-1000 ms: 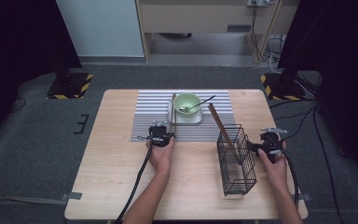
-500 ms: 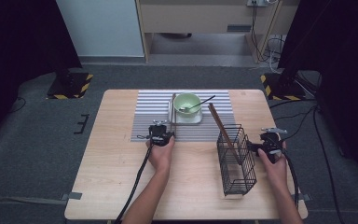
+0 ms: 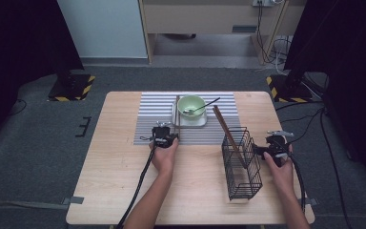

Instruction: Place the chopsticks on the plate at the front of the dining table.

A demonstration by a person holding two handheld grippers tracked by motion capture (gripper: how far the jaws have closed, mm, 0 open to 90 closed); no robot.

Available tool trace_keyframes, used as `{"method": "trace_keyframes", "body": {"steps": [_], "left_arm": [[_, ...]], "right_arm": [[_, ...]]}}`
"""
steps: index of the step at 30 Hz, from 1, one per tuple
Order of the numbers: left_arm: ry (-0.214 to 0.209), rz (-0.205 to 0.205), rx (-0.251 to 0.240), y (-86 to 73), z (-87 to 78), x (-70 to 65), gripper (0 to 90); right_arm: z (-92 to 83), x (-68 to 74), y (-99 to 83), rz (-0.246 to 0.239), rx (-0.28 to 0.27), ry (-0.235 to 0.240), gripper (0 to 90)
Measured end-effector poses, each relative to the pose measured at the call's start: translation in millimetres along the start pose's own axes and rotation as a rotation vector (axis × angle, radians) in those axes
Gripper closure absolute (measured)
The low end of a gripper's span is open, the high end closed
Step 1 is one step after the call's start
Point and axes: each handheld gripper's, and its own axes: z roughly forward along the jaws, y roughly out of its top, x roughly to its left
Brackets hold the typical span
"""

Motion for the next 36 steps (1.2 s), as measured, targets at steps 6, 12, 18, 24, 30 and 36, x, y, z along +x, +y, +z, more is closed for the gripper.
{"method": "trace_keyframes", "body": {"steps": [6, 12, 18, 24, 30, 36], "left_arm": [[0.0, 0.001, -0.001, 0.5, 0.8, 0.3, 77.7], [-0.004, 0.003, 0.001, 0.1, 2.0, 0.0, 76.4], [0.005, 0.018, -0.006, 0.6, 0.2, -0.9, 74.0], [0.004, 0.018, -0.021, 2.1, -6.5, -1.3, 72.0], [0.002, 0.033, -0.045, 2.9, -15.5, -5.4, 68.0], [0.038, 0.062, -0.081, 3.3, -16.2, -11.0, 48.1]], "right_arm": [[0.0, 0.0, 0.0, 0.0, 0.0, 0.0, 3.2], [0.0, 0.0, 0.0, 0.0, 0.0, 0.0, 3.2], [0.0, 0.0, 0.0, 0.0, 0.0, 0.0, 3.2], [0.0, 0.0, 0.0, 0.001, 0.0, 0.0, 3.2], [0.0, 0.0, 0.0, 0.0, 0.0, 0.0, 3.3], [0.0, 0.0, 0.0, 0.0, 0.0, 0.0, 3.2]]}}
